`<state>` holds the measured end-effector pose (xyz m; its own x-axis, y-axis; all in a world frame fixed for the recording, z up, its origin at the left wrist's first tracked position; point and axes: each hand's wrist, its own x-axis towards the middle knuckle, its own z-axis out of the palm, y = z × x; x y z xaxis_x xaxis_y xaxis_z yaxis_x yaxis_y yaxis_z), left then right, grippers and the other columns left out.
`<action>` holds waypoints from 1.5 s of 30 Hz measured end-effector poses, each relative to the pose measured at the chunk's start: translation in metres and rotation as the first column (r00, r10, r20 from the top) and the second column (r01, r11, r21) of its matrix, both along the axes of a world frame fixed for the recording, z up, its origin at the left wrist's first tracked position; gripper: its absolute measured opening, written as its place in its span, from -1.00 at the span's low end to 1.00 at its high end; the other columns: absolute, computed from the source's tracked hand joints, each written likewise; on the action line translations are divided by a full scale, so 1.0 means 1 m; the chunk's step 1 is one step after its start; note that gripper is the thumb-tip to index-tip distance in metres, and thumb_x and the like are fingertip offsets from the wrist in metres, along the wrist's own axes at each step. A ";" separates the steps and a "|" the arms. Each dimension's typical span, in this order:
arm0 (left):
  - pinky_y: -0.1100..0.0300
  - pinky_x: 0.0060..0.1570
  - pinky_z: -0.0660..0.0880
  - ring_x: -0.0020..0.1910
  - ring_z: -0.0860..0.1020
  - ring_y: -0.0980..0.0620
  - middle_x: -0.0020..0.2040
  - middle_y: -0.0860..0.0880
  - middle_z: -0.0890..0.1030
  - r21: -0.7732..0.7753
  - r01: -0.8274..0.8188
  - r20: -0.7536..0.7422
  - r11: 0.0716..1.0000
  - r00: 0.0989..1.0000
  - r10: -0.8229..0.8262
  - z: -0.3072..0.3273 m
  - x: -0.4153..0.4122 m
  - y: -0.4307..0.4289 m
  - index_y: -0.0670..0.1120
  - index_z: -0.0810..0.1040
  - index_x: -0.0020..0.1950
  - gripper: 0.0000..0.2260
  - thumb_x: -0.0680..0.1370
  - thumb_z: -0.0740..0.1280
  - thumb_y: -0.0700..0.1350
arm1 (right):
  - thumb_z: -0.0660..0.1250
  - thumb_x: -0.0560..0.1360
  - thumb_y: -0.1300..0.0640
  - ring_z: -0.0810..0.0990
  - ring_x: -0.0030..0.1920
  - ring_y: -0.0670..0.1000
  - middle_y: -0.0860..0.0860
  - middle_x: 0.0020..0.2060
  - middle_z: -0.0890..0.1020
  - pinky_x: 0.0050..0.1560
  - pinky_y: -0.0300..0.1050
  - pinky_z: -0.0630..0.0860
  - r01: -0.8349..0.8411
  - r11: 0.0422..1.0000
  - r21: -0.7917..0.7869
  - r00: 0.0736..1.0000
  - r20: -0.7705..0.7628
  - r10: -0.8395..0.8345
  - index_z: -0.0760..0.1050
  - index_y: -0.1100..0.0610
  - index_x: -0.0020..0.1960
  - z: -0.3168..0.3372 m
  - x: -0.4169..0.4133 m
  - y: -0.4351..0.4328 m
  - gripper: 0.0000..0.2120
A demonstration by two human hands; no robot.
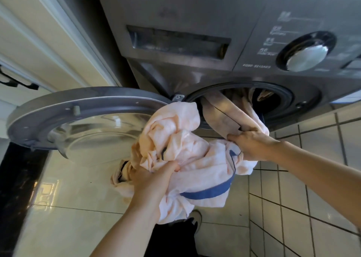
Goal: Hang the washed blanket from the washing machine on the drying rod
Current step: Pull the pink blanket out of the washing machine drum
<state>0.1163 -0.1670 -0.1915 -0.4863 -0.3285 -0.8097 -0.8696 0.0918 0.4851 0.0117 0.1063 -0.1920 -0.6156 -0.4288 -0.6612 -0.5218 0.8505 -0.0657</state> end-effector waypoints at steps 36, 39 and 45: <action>0.02 -0.08 0.61 -0.10 0.63 -0.06 -0.04 -0.03 0.65 0.086 0.227 -0.419 0.970 0.891 -0.171 0.312 0.003 -0.124 -0.01 0.55 0.09 -0.62 0.31 0.51 -0.12 | 0.24 0.53 0.16 0.51 -0.04 0.10 0.05 0.17 0.42 -0.06 0.04 0.57 -0.365 0.928 -0.079 0.774 -0.580 0.255 0.02 -0.28 0.48 0.365 0.120 -0.121 -0.33; 0.03 -0.05 0.58 -0.07 0.60 -0.09 -0.01 -0.06 0.63 0.045 0.286 -0.457 0.957 0.858 -0.235 0.330 0.001 -0.137 -0.03 0.53 0.16 -0.57 0.32 0.50 -0.08 | 0.24 0.55 0.19 0.53 -0.01 0.12 0.06 0.16 0.46 -0.05 0.03 0.56 -0.363 0.932 0.003 0.755 -0.586 0.296 0.03 -0.24 0.49 0.386 0.129 -0.133 -0.33; -0.09 0.02 0.58 -0.06 0.60 -0.16 0.01 -0.15 0.62 0.017 0.382 -0.488 0.924 0.810 -0.326 0.369 -0.002 -0.145 -0.11 0.52 0.22 -0.42 0.25 0.52 0.03 | 0.38 0.43 0.20 0.51 0.08 0.17 0.07 0.23 0.40 0.02 0.06 0.57 -0.379 0.911 0.165 0.760 -0.505 0.408 -0.11 -0.32 0.47 0.448 0.151 -0.155 -0.10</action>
<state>0.1145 -0.3120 0.1777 -0.8798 0.0169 -0.4751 -0.4534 0.2709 0.8492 0.1629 -0.0484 0.2559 -0.6545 -0.6850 -0.3200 -0.7536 0.5572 0.3486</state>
